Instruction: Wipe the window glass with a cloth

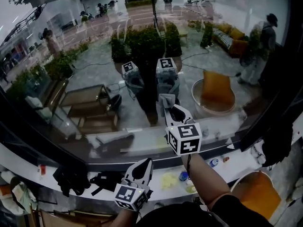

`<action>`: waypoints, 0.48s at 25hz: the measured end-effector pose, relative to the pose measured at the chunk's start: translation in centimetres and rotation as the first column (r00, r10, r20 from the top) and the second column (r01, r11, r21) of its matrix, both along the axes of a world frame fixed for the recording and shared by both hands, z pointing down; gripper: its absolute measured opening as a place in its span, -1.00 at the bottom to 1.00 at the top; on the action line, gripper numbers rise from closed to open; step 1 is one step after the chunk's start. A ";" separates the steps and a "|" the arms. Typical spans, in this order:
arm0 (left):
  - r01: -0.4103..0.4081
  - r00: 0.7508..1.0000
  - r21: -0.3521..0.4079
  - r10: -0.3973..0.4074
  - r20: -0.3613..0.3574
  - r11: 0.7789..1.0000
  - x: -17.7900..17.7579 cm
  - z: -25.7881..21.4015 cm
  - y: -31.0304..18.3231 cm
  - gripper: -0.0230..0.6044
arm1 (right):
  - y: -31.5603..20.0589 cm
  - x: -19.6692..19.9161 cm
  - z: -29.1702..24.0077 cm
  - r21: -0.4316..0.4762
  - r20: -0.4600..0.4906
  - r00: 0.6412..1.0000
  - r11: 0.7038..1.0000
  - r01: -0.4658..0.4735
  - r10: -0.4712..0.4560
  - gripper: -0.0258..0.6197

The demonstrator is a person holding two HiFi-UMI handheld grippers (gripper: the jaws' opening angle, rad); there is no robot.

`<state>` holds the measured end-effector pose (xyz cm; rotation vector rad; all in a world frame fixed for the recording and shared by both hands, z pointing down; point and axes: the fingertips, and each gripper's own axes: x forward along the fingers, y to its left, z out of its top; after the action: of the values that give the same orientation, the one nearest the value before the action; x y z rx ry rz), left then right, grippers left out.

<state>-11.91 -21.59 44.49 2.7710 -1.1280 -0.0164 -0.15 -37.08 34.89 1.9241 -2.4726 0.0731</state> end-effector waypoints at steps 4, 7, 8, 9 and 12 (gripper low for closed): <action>-0.042 0.999 0.006 0.042 0.018 0.999 3.6 0.1 0.5 -0.90 | 0.5 4.4 -0.3 0.008 0.011 0.999 0.999 -0.036 0.036 -0.78; -0.066 0.998 0.009 0.066 0.017 0.998 5.8 0.0 0.8 -0.90 | 1.1 7.8 -0.3 0.008 0.010 0.997 0.997 -0.075 0.075 -0.78; -0.076 0.997 0.010 0.076 0.019 0.997 6.5 0.1 1.0 -0.90 | 1.4 8.9 -0.3 0.007 0.008 0.996 0.996 -0.089 0.089 -0.78; -0.087 0.996 0.012 0.086 0.023 0.996 7.1 0.3 1.1 -0.90 | 1.6 9.9 -0.3 0.006 0.007 0.995 0.995 -0.101 0.101 -0.78; -0.107 0.994 0.014 0.107 0.025 0.994 8.7 0.3 1.5 -0.90 | 2.1 12.4 -0.3 0.005 0.002 0.992 0.992 -0.130 0.130 -0.78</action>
<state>-3.21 -20.06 44.77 2.8486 -0.9873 0.0213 12.24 -34.95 34.64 2.0854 -2.3478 0.0695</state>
